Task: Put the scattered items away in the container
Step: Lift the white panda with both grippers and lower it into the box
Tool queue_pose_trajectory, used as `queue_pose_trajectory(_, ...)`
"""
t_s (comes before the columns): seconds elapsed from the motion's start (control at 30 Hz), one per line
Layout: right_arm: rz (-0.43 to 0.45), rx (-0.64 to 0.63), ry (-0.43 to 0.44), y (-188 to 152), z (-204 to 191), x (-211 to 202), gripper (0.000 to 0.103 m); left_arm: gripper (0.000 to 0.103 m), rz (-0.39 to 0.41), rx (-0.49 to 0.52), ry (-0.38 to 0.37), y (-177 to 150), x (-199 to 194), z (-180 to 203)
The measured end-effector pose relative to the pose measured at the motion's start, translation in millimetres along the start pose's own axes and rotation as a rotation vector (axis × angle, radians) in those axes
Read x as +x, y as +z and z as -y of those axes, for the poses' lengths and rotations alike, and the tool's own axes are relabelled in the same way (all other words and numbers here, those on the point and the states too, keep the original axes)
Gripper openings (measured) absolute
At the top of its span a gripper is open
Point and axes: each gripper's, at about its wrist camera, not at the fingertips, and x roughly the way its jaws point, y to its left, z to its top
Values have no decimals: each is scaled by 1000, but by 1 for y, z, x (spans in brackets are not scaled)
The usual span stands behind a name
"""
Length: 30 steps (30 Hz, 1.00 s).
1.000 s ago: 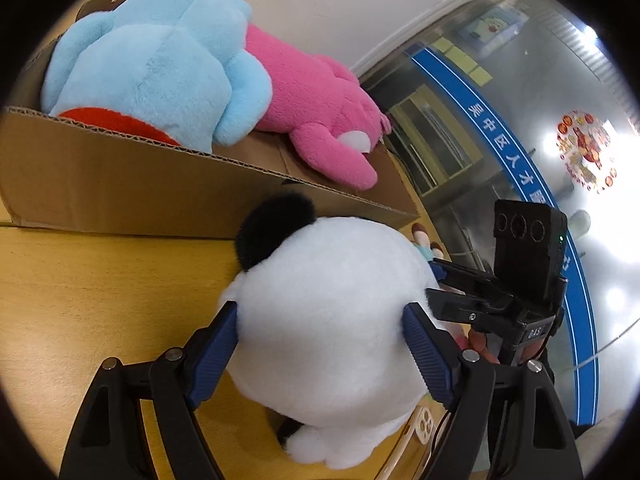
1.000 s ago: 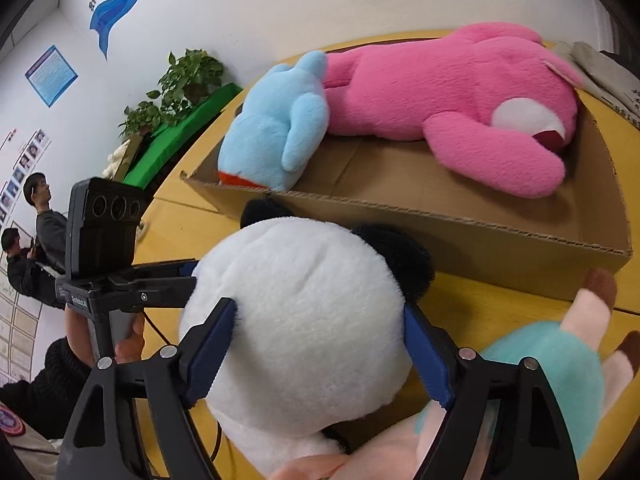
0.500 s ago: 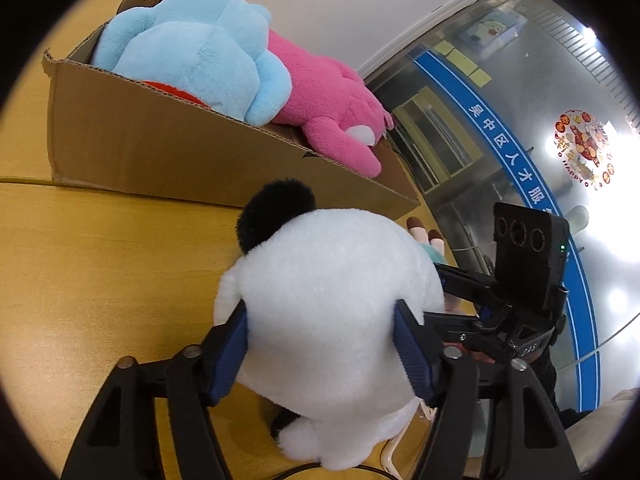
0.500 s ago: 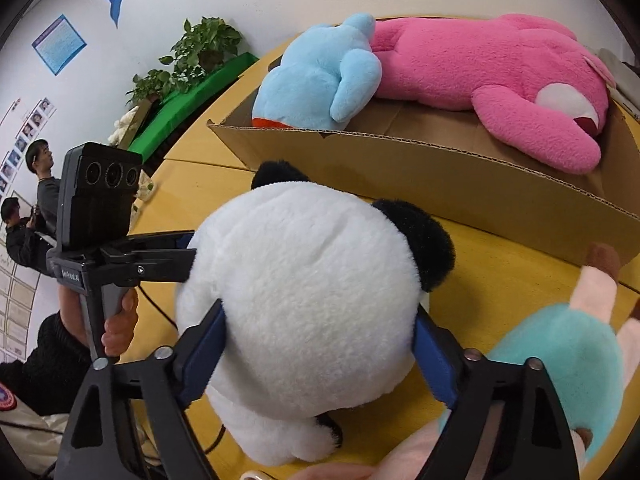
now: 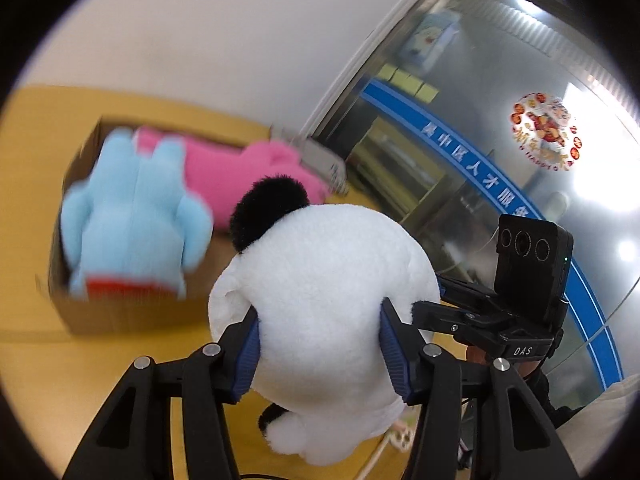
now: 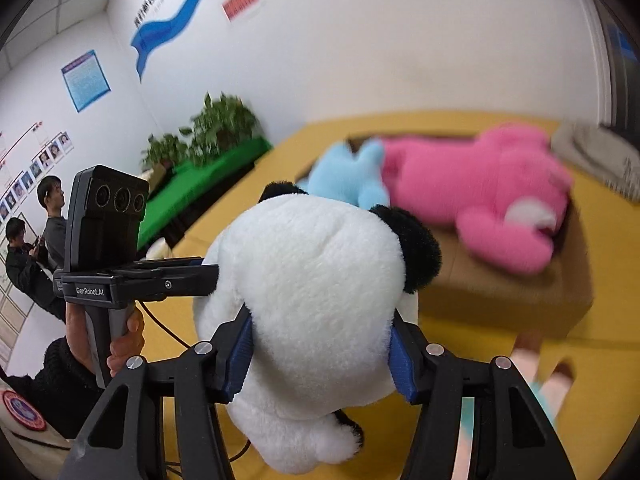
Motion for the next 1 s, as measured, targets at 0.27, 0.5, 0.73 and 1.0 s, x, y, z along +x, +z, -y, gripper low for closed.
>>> queue_pose_trajectory(0.27,159,-102,-73,119,26,-13,63,53,104,94,4,114,25,1)
queue_pose_trajectory(0.5,57,-23,-71,143,94,56,63,53,-26,-38,42,129,103,-73)
queue_pose_trajectory(0.73,-170,81,-53,114,146,134,64,52,-176,-160,76,86,161,-133)
queue_pose_trajectory(1.0,-276,48,-94,102,148,156,72,53,-246,-67,129,79,173,-125)
